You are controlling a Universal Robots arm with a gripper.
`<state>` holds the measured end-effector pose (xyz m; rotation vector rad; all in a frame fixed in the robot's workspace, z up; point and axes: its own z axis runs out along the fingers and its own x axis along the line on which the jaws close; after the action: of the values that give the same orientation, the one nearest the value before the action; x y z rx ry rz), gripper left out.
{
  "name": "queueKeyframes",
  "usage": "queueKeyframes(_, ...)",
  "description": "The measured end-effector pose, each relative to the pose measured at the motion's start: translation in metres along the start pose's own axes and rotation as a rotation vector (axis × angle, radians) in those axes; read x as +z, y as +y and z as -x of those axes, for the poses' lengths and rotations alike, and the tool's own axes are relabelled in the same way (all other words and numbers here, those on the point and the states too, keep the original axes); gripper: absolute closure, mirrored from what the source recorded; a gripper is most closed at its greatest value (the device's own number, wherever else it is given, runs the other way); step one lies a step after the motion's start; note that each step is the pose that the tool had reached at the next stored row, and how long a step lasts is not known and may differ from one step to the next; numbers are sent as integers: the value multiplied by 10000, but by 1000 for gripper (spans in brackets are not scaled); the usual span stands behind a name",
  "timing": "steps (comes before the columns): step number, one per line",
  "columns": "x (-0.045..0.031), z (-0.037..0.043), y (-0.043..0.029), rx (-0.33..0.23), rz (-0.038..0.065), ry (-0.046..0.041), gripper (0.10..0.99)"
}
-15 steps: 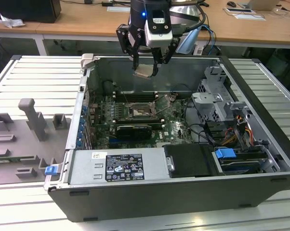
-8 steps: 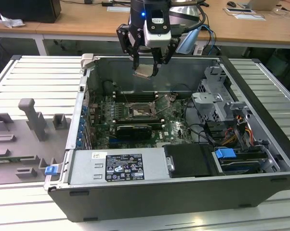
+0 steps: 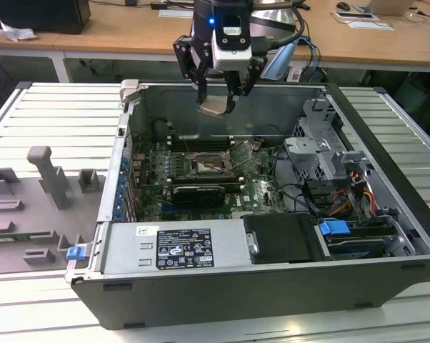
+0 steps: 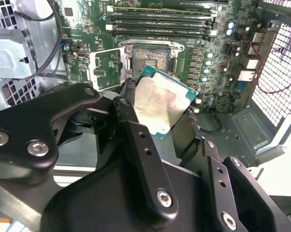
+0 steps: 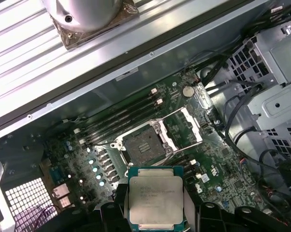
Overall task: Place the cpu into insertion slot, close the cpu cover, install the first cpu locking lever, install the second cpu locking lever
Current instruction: 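Place the cpu into insertion slot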
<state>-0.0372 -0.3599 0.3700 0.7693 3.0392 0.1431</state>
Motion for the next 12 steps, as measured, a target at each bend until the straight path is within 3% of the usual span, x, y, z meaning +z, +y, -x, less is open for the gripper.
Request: queueKeyframes(12, 3, 0, 0, 1072, 21, -96, 545)
